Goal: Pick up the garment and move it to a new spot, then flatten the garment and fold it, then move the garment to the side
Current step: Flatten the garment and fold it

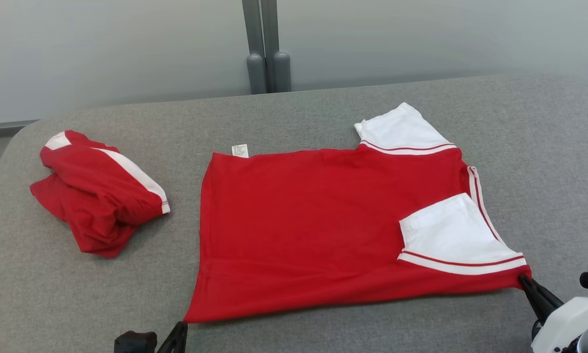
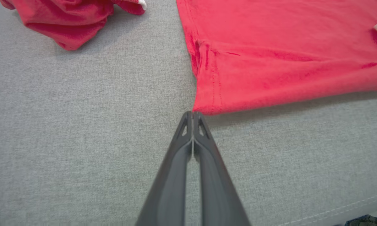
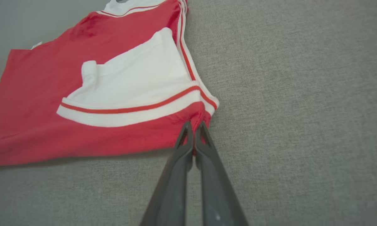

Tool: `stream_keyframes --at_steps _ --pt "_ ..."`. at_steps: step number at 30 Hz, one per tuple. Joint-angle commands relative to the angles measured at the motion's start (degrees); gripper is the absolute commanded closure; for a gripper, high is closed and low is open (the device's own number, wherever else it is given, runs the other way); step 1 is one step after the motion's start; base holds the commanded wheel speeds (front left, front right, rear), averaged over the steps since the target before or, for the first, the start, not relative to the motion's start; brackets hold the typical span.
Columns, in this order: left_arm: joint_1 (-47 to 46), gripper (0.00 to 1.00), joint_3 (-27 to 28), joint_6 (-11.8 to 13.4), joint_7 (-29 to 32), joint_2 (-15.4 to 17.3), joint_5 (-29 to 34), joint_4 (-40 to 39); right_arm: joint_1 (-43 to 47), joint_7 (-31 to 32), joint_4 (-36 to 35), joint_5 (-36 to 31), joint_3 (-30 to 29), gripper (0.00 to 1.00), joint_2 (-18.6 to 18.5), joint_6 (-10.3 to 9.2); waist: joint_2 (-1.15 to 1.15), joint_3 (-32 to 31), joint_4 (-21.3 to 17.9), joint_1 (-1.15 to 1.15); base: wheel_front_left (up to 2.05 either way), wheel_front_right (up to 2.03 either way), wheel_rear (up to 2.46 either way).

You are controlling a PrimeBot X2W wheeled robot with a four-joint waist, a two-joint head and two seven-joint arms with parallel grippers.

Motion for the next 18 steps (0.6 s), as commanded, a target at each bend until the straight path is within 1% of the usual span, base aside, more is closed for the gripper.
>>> stream_keyframes --at_steps 1,7,12,13,14,15,16,17,18 --pt "0.9 1.00 0.3 0.6 0.3 0.6 -0.3 -0.9 1.2 0.3 -0.5 0.7 -0.6 1.00 -0.5 0.00 0.00 0.4 0.1 0.00 0.00 0.00 0.00" --pt "2.5 1.00 -0.8 1.3 2.5 0.7 -1.0 -3.2 3.6 1.5 -2.0 0.9 -2.1 1.00 -0.7 0.00 0.00 0.8 -0.4 0.00 0.00 0.00 0.00" --pt "2.6 1.00 -0.7 1.8 3.3 1.2 -1.3 -3.4 4.1 2.8 -2.7 0.0 -3.1 1.00 -0.1 0.00 0.00 0.9 -0.9 0.00 0.00 0.00 0.00" --pt "2.3 1.00 -0.6 1.8 3.1 1.1 -1.2 -3.4 4.1 2.9 -2.8 -0.1 -3.2 0.90 0.2 0.00 0.00 0.8 -1.0 0.00 0.00 0.00 0.00" --pt "2.0 1.00 -0.6 1.7 3.0 1.0 -1.1 -3.4 4.1 2.9 -2.8 -0.1 -3.5 0.57 0.4 0.00 0.00 0.8 -1.0 0.00 0.00 0.00 0.00" --pt "1.8 0.80 -0.7 1.7 3.0 0.8 -1.1 -3.3 4.2 3.0 -2.8 -0.2 -3.7 0.00 0.6 0.00 0.00 0.7 -1.1 0.00 0.00 0.00 0.00" --pt "1.5 0.31 -0.8 1.7 2.8 0.6 -1.1 -3.2 4.2 3.1 -2.7 -0.5 -3.9 0.00 0.7 0.00 0.00 0.6 -1.1 0.00 0.00 0.00 0.00" --pt "1.3 0.00 -0.8 1.5 2.5 0.4 -1.1 -3.2 4.2 3.1 -2.6 -0.7 -4.0 0.00 0.9 0.01 0.00 0.6 -1.2 0.00 0.00 0.00 0.00" --pt "1.1 0.00 -0.8 1.5 2.2 0.2 -1.2 -3.3 4.1 2.8 -2.6 -1.0 -4.3 0.00 1.2 0.01 0.00 0.7 -1.2 0.00 0.00 0.00 0.00"
